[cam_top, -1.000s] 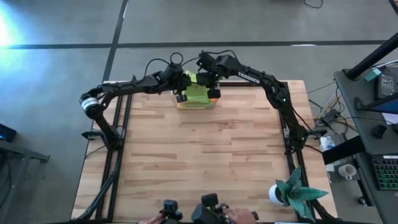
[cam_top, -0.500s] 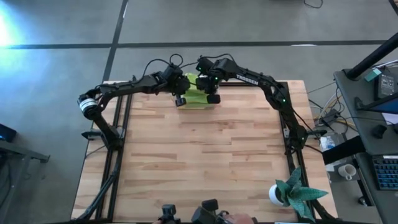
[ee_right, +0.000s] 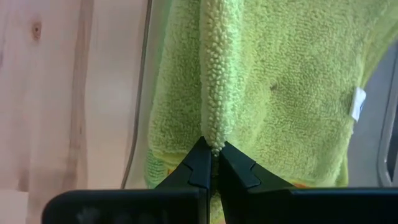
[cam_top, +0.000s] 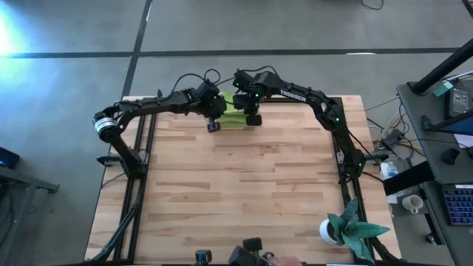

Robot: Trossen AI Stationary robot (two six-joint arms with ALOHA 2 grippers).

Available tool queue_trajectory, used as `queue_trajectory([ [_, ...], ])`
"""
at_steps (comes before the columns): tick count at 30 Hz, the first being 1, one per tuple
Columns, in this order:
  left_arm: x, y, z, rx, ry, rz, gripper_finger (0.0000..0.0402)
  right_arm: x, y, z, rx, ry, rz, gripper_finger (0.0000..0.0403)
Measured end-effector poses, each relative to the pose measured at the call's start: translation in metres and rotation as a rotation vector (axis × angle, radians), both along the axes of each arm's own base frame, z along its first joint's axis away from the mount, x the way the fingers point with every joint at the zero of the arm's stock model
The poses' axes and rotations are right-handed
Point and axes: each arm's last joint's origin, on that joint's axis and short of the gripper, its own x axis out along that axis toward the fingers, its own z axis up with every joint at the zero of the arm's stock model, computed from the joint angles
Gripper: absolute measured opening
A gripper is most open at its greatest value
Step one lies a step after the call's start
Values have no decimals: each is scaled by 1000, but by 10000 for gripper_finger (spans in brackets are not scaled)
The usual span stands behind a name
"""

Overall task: Fold microfiber towels
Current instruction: Put the light green microfiber cloth into the transparent bin

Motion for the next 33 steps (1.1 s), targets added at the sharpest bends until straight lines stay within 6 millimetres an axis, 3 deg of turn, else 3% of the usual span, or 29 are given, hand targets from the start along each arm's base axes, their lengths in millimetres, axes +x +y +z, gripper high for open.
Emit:
queue_trajectory([
  [12, -1, -4, -2, -32, 24, -7, 2, 3, 9, -1, 9, 19, 6, 9],
  [18, -4, -5, -5, -44, 57, 20, 35, 0, 8, -2, 5, 49, -26, 12],
  [26, -3, -4, -2, -43, 44, 16, 106, 1, 8, -1, 15, 30, -44, 81],
  [33, -9, -8, 26, 20, -27, 28, 128, 0, 10, 12, 10, -12, -64, 136],
])
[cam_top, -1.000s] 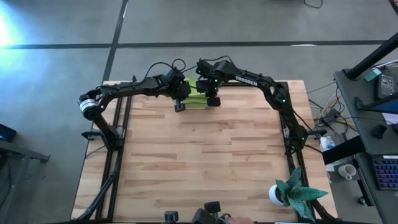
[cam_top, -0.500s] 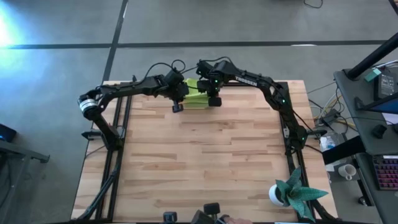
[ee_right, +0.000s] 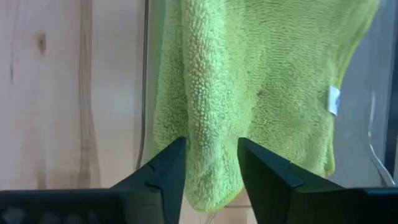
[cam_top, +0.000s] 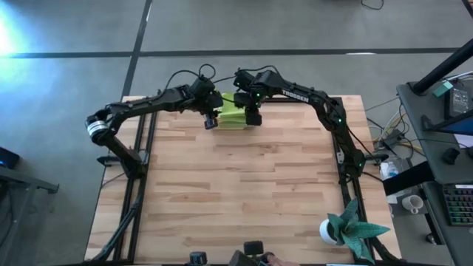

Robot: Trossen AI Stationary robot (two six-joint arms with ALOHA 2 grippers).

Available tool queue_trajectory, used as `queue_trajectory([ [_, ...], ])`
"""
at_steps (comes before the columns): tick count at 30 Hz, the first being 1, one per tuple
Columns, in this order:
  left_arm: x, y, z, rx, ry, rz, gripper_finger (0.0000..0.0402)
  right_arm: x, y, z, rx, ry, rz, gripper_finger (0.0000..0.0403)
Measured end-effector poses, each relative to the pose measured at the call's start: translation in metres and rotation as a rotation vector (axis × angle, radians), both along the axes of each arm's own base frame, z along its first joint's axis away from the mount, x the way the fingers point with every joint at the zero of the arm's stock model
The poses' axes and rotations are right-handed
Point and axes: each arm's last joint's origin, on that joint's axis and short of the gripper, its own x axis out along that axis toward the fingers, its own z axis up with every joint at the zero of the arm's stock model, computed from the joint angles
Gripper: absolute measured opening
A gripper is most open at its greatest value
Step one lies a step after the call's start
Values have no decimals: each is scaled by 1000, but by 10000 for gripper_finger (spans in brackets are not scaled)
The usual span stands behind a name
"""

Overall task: Fold microfiber towels
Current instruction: Put the light green microfiber cloth into the transparent bin, then return to Home Position

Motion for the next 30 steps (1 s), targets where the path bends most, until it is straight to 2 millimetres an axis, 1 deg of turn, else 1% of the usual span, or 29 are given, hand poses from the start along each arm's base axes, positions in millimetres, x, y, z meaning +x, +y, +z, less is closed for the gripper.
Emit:
queue_trajectory([
  [7, -14, -10, 30, 33, -97, 35, 128, -7, 4, 18, 9, -32, -73, 166],
  [12, -27, -21, 43, -13, -181, 100, 128, -14, 8, 27, 56, -19, -159, 171],
  [16, -38, -36, 45, -39, -216, 108, 128, -18, 13, 29, 173, -23, -172, 166],
  [21, -53, -56, 37, -86, -241, 113, 128, -17, 19, 31, 333, -68, -159, 159],
  [26, -70, -76, 29, -117, -276, 109, 127, -14, 29, 36, 351, -77, -155, 152],
  [30, -84, -90, 20, -143, -311, 106, 127, -10, 44, 41, 361, -83, -156, 144],
])
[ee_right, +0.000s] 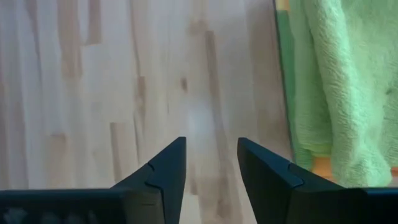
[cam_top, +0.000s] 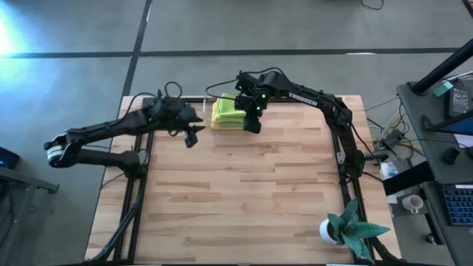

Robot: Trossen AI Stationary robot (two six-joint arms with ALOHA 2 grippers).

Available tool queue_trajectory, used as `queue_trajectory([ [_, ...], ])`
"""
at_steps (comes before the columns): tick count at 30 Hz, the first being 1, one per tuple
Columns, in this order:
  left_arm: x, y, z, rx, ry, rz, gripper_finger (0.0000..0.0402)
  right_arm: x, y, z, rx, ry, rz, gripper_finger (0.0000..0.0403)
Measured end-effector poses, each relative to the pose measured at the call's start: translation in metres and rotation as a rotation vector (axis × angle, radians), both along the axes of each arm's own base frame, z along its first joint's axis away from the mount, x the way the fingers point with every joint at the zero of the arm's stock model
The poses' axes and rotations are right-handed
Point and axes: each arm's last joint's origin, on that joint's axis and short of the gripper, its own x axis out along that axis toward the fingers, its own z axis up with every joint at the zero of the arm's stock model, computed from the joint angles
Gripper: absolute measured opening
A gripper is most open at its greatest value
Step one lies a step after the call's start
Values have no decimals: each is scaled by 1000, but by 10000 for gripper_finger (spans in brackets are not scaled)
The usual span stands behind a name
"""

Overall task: Fold microfiber towels
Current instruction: Return to Home Position

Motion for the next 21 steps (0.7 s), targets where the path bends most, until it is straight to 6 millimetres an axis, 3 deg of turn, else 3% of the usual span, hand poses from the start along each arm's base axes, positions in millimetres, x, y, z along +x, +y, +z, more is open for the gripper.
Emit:
queue_trajectory([
  [6, -21, -19, -14, -16, -22, -24, 102, 7, 18, 13, -8, -63, -14, 132],
  [15, -50, -45, -39, -70, -72, -105, 11, 27, 49, 17, 12, -126, -41, 121],
  [21, -65, -56, -50, -62, -112, -151, 2, 39, 72, 20, 28, -176, -34, 120],
])
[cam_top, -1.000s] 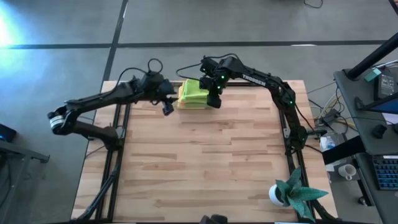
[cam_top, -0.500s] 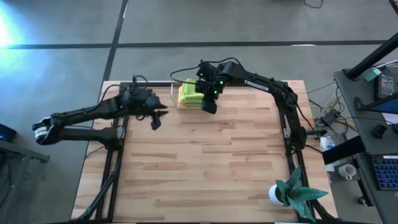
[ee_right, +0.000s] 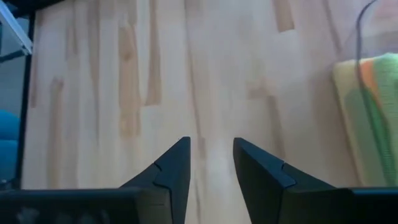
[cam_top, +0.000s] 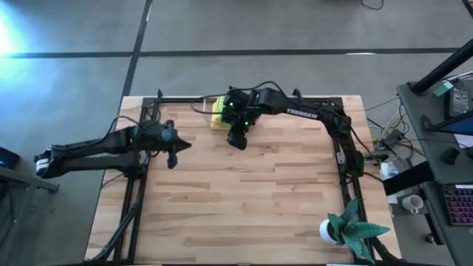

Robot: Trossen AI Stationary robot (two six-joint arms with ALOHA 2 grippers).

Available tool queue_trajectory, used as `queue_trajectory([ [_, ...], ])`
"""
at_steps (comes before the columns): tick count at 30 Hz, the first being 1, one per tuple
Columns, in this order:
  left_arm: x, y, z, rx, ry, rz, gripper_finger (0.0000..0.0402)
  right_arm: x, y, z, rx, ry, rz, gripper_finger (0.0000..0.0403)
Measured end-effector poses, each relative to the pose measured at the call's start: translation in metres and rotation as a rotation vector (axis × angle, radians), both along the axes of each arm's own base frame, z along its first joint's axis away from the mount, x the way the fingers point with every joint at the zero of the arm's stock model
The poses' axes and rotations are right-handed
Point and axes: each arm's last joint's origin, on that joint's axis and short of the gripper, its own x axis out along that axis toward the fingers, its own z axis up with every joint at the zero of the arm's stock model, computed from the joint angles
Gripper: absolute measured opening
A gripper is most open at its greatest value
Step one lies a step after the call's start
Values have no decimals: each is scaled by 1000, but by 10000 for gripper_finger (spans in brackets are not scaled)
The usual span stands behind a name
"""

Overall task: Fold microfiber towels
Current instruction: Return to Home Position

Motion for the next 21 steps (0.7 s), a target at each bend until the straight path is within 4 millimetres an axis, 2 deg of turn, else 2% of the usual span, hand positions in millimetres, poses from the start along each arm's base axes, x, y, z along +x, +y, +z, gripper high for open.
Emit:
queue_trajectory([
  [6, -9, -8, -2, -48, -73, -22, 0, 6, 24, 1, 29, 8, -5, 110],
  [10, -13, -13, -4, -86, -162, -36, 0, 8, 39, 1, -19, 16, -6, 101],
  [15, -19, -17, -12, -108, -190, -49, 0, 7, 45, 8, -35, 2, -9, 86],
  [21, -27, -21, -30, -180, -263, -39, 0, -1, 47, 28, -38, -45, -38, 72],
])
